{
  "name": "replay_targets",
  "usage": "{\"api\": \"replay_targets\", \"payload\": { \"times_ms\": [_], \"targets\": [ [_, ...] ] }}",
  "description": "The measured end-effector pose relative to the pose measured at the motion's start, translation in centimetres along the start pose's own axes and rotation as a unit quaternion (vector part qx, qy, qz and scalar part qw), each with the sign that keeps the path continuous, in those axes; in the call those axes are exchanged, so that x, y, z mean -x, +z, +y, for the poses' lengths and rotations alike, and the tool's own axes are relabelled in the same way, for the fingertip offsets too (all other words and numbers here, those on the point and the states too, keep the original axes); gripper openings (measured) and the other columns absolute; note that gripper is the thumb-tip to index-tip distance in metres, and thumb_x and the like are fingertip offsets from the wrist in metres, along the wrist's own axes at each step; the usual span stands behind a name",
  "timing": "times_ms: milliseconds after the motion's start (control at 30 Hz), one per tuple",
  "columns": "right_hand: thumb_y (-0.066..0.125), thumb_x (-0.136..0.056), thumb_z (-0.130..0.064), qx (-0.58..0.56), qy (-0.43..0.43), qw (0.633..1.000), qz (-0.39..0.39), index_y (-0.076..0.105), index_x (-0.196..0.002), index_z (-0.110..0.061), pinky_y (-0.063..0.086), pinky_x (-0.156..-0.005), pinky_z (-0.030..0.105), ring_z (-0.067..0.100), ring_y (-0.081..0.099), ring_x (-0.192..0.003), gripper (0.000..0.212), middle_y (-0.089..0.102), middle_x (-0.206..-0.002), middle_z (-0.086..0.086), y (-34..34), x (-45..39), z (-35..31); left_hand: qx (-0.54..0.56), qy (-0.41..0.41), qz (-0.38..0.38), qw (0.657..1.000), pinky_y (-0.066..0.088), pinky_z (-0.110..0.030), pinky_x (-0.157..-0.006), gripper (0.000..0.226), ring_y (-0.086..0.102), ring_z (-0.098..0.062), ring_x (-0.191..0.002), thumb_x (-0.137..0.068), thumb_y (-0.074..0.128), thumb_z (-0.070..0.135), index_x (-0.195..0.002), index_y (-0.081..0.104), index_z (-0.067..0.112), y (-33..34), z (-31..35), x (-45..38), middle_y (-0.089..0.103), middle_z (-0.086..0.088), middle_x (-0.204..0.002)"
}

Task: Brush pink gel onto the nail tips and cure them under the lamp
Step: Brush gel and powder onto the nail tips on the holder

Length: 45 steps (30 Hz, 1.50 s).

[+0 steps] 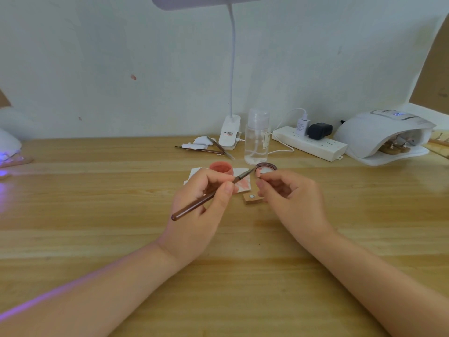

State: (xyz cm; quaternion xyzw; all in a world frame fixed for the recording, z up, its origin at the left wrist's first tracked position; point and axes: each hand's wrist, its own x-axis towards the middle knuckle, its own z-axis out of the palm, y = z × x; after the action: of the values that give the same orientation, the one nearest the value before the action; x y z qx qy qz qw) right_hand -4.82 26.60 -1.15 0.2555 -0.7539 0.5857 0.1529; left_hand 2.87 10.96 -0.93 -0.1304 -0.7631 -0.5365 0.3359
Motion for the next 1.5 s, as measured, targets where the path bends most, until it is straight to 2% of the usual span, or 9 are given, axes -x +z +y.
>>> {"api": "replay_targets", "payload": {
  "times_ms": [133,233,467,667,800,967,1167,1267,1500],
  "targets": [
    [0.071,-0.083,-0.014,-0.008,0.012,1.000,0.002,0.067,-0.079,-0.039,0.057,-0.074,0.031,0.007,0.067,-0.071,0.026,0.070,-0.072,-0.013,-0.1,0.0,0.0,-0.020,0.013,-0.025,0.999,0.050,-0.022,-0.082,0.013,0.067,-0.009,-0.095,-0.087,0.052,0.033,-0.089,0.063,0.039,-0.2,0.1,0.0,0.071,0.010,-0.090],
    [0.071,-0.083,-0.014,-0.008,0.010,1.000,0.004,0.067,-0.080,-0.038,0.056,-0.072,0.025,0.006,0.067,-0.070,0.025,0.070,-0.073,-0.013,-0.1,0.0,0.0,-0.028,0.031,-0.018,0.999,0.050,-0.022,-0.077,0.011,0.066,-0.011,-0.084,-0.087,0.049,0.029,-0.086,0.059,0.035,-0.3,0.2,0.1,0.068,0.007,-0.084],
    [0.072,-0.082,-0.012,0.002,-0.007,1.000,0.011,0.066,-0.076,-0.041,0.054,-0.070,0.019,0.005,0.067,-0.069,0.030,0.070,-0.075,-0.016,0.0,-0.1,0.0,-0.020,-0.001,-0.026,0.999,0.049,-0.036,-0.094,0.012,0.060,-0.018,-0.115,-0.089,0.054,0.032,-0.097,0.062,0.037,0.0,0.2,-0.1,0.071,0.007,-0.103],
    [0.072,-0.081,-0.013,0.011,-0.013,1.000,0.018,0.066,-0.078,-0.041,0.052,-0.067,0.014,0.003,0.066,-0.069,0.029,0.069,-0.076,-0.018,0.0,0.0,0.1,-0.063,0.028,-0.024,0.997,0.044,-0.008,-0.080,0.016,0.062,0.002,-0.097,-0.089,0.058,0.023,-0.092,0.061,0.039,0.1,0.6,0.0,0.068,0.022,-0.096],
    [0.071,-0.082,-0.014,0.018,-0.018,1.000,0.017,0.066,-0.079,-0.042,0.050,-0.065,0.012,0.001,0.064,-0.068,0.029,0.069,-0.077,-0.019,-0.1,0.0,0.0,-0.083,0.044,-0.024,0.995,0.041,-0.003,-0.077,0.024,0.061,0.009,-0.090,-0.086,0.057,0.009,-0.090,0.060,0.032,0.1,0.9,0.1,0.066,0.025,-0.085],
    [0.071,-0.082,-0.013,0.007,-0.005,1.000,0.018,0.066,-0.079,-0.039,0.050,-0.066,0.013,0.002,0.065,-0.068,0.026,0.069,-0.077,-0.017,-0.1,0.0,0.0,-0.061,0.049,-0.009,0.997,0.043,-0.009,-0.074,0.010,0.061,-0.002,-0.083,-0.086,0.050,0.027,-0.087,0.058,0.033,-0.2,0.9,0.1,0.065,0.008,-0.086],
    [0.071,-0.082,-0.015,0.002,-0.004,1.000,0.005,0.067,-0.081,-0.038,0.052,-0.069,0.015,0.003,0.066,-0.070,0.023,0.070,-0.075,-0.015,-0.1,0.0,0.1,-0.022,-0.010,-0.021,0.999,0.050,-0.035,-0.092,0.011,0.062,-0.016,-0.111,-0.087,0.052,0.038,-0.092,0.061,0.034,0.0,0.5,0.0,0.070,0.012,-0.096],
    [0.071,-0.083,-0.015,-0.002,0.003,1.000,0.006,0.067,-0.082,-0.036,0.052,-0.069,0.015,0.002,0.066,-0.070,0.021,0.070,-0.075,-0.015,-0.1,0.0,0.2,-0.043,0.015,-0.018,0.999,0.046,-0.016,-0.079,0.013,0.063,0.000,-0.090,-0.087,0.049,0.035,-0.081,0.059,0.031,-0.2,0.6,0.0,0.068,0.014,-0.083],
    [0.070,-0.083,-0.016,-0.012,0.019,1.000,0.001,0.067,-0.081,-0.036,0.052,-0.068,0.014,0.005,0.065,-0.071,0.020,0.069,-0.072,-0.011,0.0,-0.1,0.3,-0.027,-0.042,0.052,0.997,0.043,-0.004,-0.059,0.023,0.062,0.008,-0.065,-0.094,0.055,0.008,-0.074,0.056,0.020,-0.4,1.6,-2.1,0.067,0.020,-0.065]
  ]
}}
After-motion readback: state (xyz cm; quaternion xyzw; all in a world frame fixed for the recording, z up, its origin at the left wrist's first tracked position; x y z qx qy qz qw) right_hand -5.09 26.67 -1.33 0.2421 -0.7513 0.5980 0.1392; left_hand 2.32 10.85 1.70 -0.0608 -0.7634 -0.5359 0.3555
